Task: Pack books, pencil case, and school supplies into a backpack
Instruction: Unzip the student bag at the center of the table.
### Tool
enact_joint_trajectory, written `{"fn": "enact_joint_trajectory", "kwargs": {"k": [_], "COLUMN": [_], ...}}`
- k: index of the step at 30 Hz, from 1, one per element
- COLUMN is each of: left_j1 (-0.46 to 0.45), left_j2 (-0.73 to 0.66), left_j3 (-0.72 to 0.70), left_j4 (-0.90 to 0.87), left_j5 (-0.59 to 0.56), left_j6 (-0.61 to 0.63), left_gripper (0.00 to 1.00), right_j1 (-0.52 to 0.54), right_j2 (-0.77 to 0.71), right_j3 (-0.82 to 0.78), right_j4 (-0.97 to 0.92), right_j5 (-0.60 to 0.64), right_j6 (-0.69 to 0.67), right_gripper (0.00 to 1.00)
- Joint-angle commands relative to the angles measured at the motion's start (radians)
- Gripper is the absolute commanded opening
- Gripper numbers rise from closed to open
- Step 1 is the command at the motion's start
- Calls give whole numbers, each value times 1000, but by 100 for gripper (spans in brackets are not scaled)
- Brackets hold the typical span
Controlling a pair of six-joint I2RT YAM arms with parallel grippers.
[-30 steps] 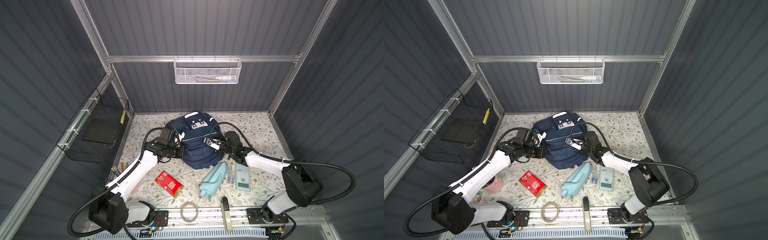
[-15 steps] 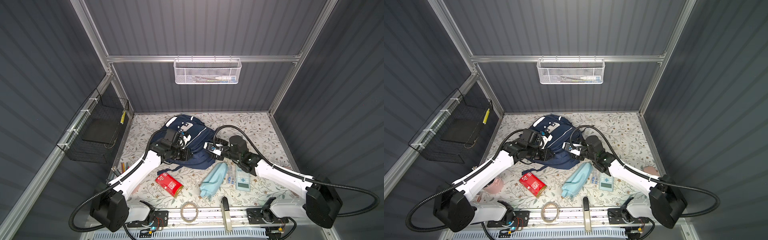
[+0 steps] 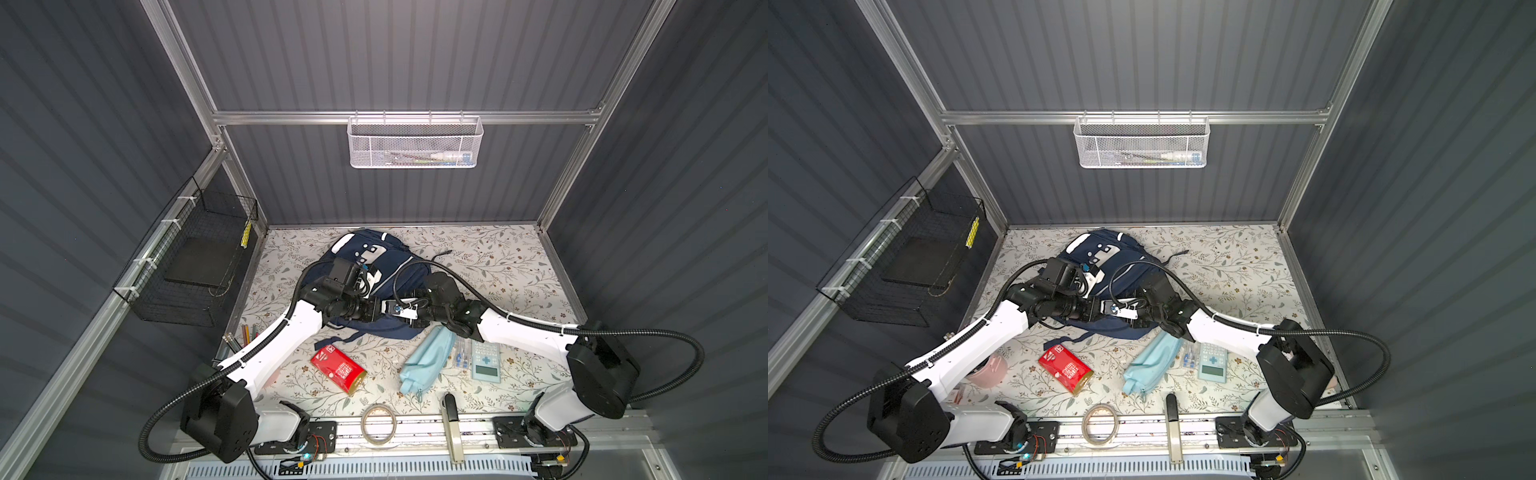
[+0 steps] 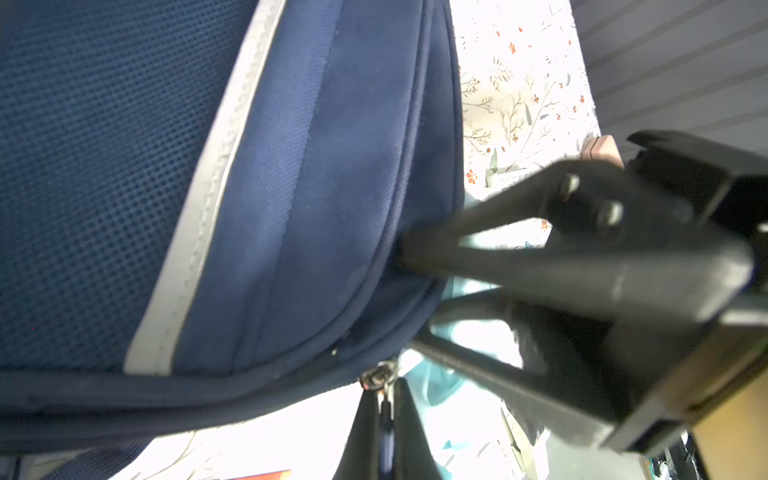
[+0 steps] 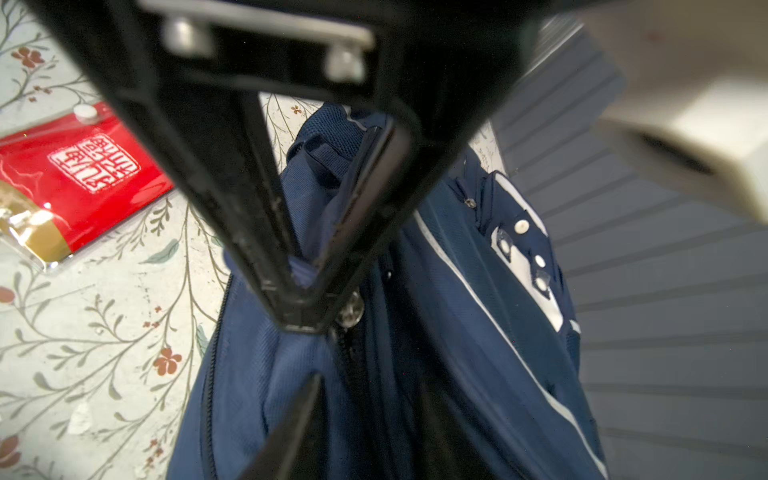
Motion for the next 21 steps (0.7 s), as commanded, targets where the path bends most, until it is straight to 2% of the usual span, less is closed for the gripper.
{"fn": "enact_joint_trajectory", "kwargs": {"k": [1, 6, 10, 12, 15, 21], "left_j1": [3, 20, 157, 217, 243, 312], "left_j2": [-28, -39, -60, -52, -15, 20], "left_j3": [35, 6, -41, -50, -59, -78], "left_j4": [19, -8, 26, 26, 43, 108], "left_j5": [-10, -218, -245, -304, -392, -409], "left_j6": [-3, -22, -55, -51, -52, -88], "left_gripper": [0, 0, 0, 0, 0, 0], "right_j1": [3, -30, -47, -55, -67, -90], "right_j2": [15, -21, -39, -51, -70, -99], "right_j3": [-10, -33, -42, -47, -60, -73], "right_j4": [-19, -18, -38, -50, -50, -84], "right_j5": [24, -24, -66, -74, -81, -80], "right_j6": [-38, -32, -51, -58, -65, -77], "right_gripper": [2, 0, 0, 0, 0, 0]}}
